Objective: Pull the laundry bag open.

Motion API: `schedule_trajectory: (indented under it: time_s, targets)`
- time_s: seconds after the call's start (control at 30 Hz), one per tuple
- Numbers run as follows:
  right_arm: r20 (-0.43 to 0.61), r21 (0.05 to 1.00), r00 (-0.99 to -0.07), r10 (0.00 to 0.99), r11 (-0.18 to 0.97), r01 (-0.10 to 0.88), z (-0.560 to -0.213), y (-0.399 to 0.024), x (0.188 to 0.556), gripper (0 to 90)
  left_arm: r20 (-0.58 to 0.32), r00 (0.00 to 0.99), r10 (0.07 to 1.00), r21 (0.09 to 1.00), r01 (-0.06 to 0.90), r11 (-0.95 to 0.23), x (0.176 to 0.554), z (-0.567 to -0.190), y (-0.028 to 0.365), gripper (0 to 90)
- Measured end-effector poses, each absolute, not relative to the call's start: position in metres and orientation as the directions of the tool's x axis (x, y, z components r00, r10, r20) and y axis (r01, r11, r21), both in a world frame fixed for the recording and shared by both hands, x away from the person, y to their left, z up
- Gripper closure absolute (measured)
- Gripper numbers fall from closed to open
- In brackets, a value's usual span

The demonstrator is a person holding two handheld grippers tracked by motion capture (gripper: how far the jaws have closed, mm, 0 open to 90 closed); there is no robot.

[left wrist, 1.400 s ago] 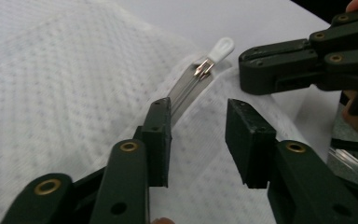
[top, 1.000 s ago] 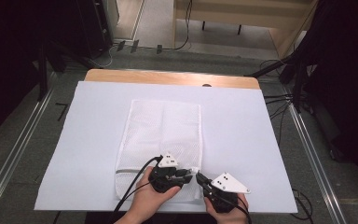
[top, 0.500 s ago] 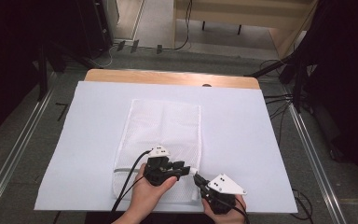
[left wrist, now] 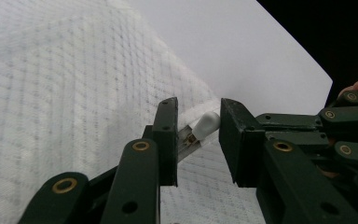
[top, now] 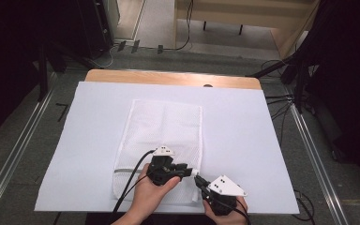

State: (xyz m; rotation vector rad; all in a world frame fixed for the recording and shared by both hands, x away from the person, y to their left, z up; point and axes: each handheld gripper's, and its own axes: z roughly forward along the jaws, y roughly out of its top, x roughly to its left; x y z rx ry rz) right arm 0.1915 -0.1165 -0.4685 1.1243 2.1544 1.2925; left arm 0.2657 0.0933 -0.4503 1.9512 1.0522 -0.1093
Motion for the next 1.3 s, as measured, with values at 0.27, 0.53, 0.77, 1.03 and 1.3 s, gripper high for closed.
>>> schedule_trajectory:
  time_s: [0.27, 0.53, 0.77, 1.03, 1.3]
  targets:
    - [0.07, 0.863, -0.603, 0.795, 0.255, 0.436, -0.468, -0.116, 0.192, 89.9, -0.486, 0.641, 0.594, 0.644, 0.722, -0.252, 0.267, -0.459, 0.1, 84.3]
    - [0.07, 0.863, -0.6, 0.797, 0.253, 0.437, -0.469, -0.117, 0.192, 89.9, -0.5, 0.644, 0.579, 0.615, 0.735, -0.287, 0.266, -0.466, 0.096, 83.0]
    - [0.075, 0.858, -0.593, 0.802, 0.252, 0.449, -0.468, -0.117, 0.192, 90.0, -0.51, 0.647, 0.567, 0.602, 0.739, -0.303, 0.267, -0.469, 0.097, 86.4]
    - [0.083, 0.839, -0.57, 0.817, 0.252, 0.483, -0.467, -0.117, 0.194, 90.0, -0.474, 0.673, 0.567, 0.623, 0.712, -0.324, 0.265, -0.467, 0.099, 87.9]
    - [0.067, 0.833, -0.562, 0.824, 0.264, 0.486, -0.465, -0.118, 0.194, 90.0, -0.454, 0.683, 0.572, 0.631, 0.7, -0.335, 0.265, -0.466, 0.106, 88.1]
